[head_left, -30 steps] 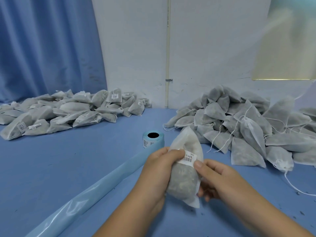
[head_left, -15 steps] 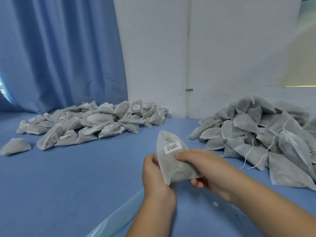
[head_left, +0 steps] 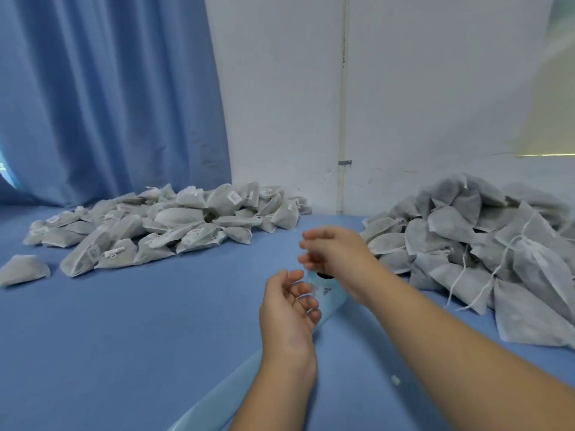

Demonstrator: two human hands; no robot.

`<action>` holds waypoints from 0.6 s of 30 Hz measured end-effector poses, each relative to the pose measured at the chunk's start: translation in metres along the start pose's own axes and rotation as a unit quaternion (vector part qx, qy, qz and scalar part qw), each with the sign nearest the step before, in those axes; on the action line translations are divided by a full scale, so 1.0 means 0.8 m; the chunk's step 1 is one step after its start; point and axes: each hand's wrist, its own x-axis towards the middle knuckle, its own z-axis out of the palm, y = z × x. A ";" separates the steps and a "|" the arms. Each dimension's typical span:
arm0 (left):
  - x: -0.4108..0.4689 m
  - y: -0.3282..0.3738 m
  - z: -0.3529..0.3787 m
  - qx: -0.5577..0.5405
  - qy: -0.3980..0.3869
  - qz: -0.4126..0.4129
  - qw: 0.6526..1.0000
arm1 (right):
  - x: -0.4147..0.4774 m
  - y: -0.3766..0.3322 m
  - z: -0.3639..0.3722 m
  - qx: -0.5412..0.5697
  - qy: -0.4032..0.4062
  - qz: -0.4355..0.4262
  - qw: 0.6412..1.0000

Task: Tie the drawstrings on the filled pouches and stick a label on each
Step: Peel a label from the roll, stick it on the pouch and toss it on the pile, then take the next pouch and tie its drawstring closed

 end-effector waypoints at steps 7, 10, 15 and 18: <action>-0.010 -0.035 0.007 0.192 -0.052 0.013 0.980 | -0.035 0.044 -0.086 -0.159 0.101 -0.010 0.982; -0.016 -0.046 0.008 0.261 -0.073 0.023 0.962 | -0.038 0.045 -0.134 -0.393 0.147 -0.047 0.907; -0.024 -0.053 0.010 0.313 -0.096 0.019 0.945 | -0.040 0.035 -0.199 -0.533 0.279 -0.063 0.797; -0.024 -0.053 0.011 0.318 -0.098 0.021 0.943 | -0.028 0.017 -0.215 -0.530 0.348 -0.100 0.767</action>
